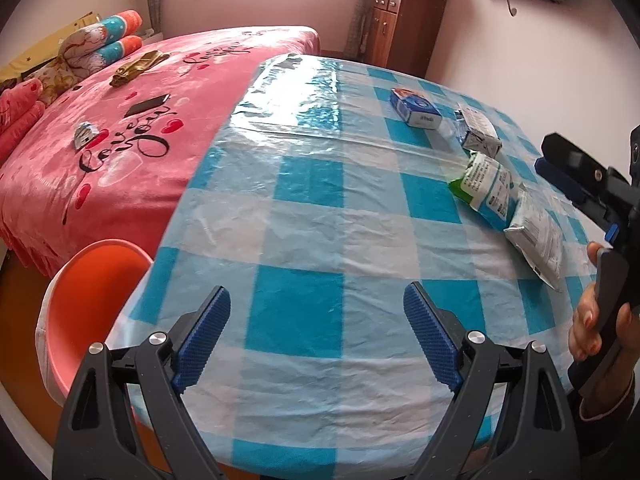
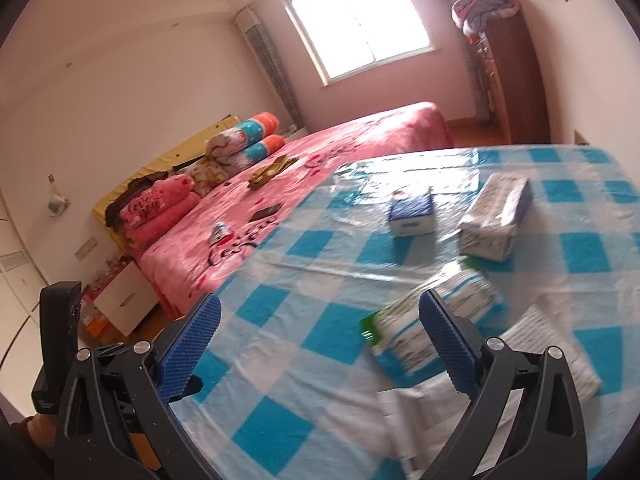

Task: Collect trash
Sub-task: 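Move both open grippers back toward the remaining trash on the table, then close the left gripper on the blue Vinda tissue pack and lift it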

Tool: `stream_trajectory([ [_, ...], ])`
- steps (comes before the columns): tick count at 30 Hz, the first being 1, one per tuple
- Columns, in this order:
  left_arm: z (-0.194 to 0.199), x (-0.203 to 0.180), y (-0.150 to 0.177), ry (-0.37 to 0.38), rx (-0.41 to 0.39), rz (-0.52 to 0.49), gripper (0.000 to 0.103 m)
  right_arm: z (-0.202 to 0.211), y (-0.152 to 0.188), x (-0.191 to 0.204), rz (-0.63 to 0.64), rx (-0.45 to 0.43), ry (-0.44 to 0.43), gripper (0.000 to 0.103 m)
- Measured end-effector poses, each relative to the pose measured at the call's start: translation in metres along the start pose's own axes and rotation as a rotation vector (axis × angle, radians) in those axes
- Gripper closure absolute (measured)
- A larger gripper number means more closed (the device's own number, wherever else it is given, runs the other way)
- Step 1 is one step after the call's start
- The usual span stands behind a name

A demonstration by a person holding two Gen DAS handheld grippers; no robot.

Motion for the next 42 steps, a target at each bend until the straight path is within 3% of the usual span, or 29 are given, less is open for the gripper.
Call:
stream_trajectory([
  [6, -0.006, -0.023, -0.011, 0.008, 0.021, -0.031, 0.014, 0.014, -0.007, -0.029, -0.055, -0.036, 0.04, 0.005],
  [13, -0.005, -0.059, -0.036, 0.025, -0.025, -0.111, 0.014, 0.031, -0.011, -0.071, -0.191, -0.075, 0.048, 0.005],
  [22, -0.02, -0.104, -0.1, 0.078, -0.06, -0.121, 0.014, 0.049, -0.011, -0.115, -0.301, -0.108, 0.095, 0.005],
  [31, -0.091, -0.132, -0.174, 0.073, 0.004, -0.016, 0.014, 0.051, -0.006, -0.132, -0.34, -0.107, 0.074, 0.005],
  [38, -0.139, -0.145, -0.208, 0.015, 0.039, 0.028, 0.015, 0.047, -0.005, -0.14, -0.347, -0.091, 0.068, 0.005],
  [42, -0.16, -0.15, -0.217, -0.012, 0.074, 0.04, 0.021, 0.045, -0.004, -0.145, -0.359, -0.087, 0.055, 0.005],
])
Point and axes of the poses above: each gripper's, at about its wrist camera, not at the fingertips, and z roughly against the way its jaws point, x to its left, y to its underside, the point moved 1 cm from there along -z, roughly the way its jaws point, and after that the axes turned 6 degrees about -y, right-handed, at the moved point
